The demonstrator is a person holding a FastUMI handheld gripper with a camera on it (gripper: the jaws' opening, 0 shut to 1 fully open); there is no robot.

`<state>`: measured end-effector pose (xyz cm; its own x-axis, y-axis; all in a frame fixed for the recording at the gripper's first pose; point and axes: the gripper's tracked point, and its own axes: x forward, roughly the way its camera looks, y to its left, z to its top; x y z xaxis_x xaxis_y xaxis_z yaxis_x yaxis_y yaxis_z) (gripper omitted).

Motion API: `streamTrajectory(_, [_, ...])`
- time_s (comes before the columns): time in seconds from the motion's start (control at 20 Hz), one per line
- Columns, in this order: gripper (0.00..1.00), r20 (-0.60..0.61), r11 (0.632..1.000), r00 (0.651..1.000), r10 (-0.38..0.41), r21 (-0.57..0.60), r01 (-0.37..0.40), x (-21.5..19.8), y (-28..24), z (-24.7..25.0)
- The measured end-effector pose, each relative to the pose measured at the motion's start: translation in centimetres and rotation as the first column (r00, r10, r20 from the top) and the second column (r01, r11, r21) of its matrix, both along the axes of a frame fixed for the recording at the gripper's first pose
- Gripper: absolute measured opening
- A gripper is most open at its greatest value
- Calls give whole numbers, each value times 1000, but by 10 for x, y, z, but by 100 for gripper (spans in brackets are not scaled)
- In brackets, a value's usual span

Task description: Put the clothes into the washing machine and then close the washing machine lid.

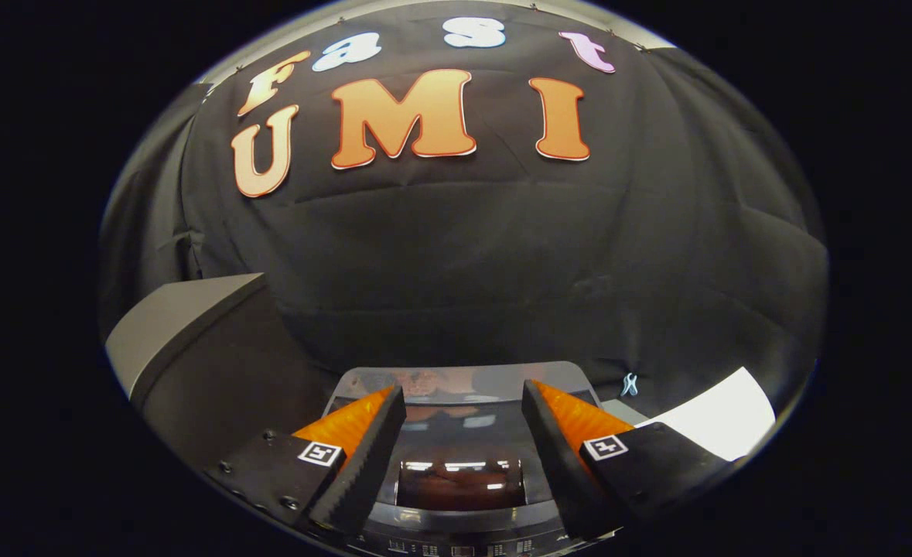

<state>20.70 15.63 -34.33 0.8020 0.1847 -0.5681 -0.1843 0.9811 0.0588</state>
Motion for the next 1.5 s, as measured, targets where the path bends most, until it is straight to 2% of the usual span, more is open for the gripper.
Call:
streamTrajectory(0.3, [98,8,1000,1000,-7,24,7,4,-1,5])
streamTrajectory(0.55, [98,53,999,999,-9,48,7,9,1,27])
streamTrajectory(0.95, [98,178,995,984,-7,104,-12,13,-3,114])
streamTrajectory(1.5, [98,347,985,938,-29,169,-33,15,-42,244])
